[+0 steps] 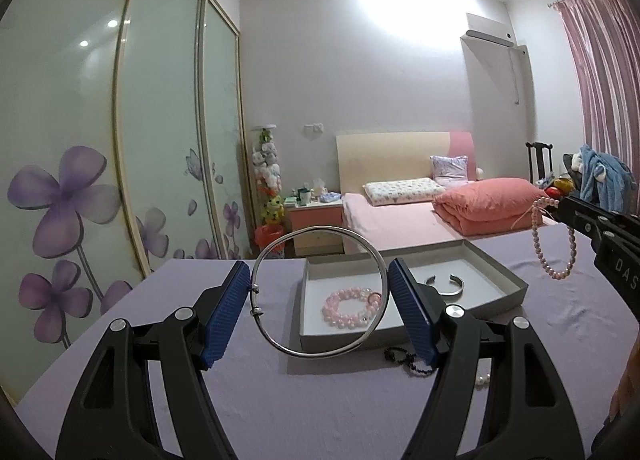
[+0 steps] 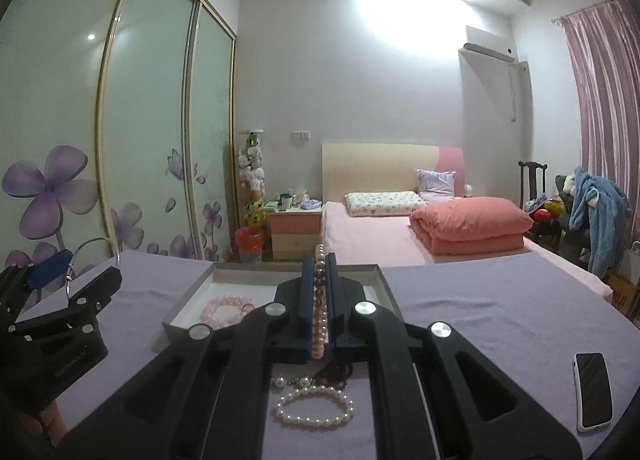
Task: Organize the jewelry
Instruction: 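Carry the silver bangle and pink pearl bracelet into the tray and release both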
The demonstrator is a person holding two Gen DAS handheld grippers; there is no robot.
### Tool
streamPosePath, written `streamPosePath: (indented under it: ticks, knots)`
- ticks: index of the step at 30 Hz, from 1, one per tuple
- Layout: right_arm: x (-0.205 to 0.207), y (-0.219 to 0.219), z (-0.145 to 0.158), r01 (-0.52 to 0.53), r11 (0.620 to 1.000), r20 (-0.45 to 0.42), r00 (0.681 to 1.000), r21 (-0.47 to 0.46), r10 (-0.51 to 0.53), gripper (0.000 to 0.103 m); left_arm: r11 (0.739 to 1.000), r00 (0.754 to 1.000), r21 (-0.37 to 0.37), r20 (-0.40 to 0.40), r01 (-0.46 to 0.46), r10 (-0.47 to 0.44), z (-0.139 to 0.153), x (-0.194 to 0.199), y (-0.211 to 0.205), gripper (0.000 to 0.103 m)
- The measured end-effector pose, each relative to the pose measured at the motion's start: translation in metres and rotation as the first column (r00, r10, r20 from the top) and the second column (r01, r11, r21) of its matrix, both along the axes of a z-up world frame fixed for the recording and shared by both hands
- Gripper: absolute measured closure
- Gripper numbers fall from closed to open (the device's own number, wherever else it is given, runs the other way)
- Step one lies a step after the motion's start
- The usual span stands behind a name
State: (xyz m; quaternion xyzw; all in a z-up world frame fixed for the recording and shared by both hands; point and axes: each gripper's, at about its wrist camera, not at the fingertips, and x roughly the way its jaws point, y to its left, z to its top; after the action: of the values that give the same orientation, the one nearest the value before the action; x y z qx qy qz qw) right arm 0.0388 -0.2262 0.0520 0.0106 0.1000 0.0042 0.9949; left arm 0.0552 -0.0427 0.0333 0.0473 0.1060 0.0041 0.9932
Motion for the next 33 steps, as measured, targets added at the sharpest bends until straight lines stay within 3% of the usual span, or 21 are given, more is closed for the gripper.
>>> streamPosePath:
  ticks: [23,33]
  knots:
    - [0.035,0.0,0.014,0.007,1.0,0.057,0.998,-0.011,-0.006,0.097,0.999,1.0,0.033,0.021,-0.008,0.008,0.004,0.031,-0.009,0.032]
    - [0.086,-0.005,0.008,-0.004,1.0,-0.002,1.0,0.026,0.005,0.097,1.0,0.998,0.008,-0.059,0.013,-0.013,-0.005,0.076,-0.013,0.032]
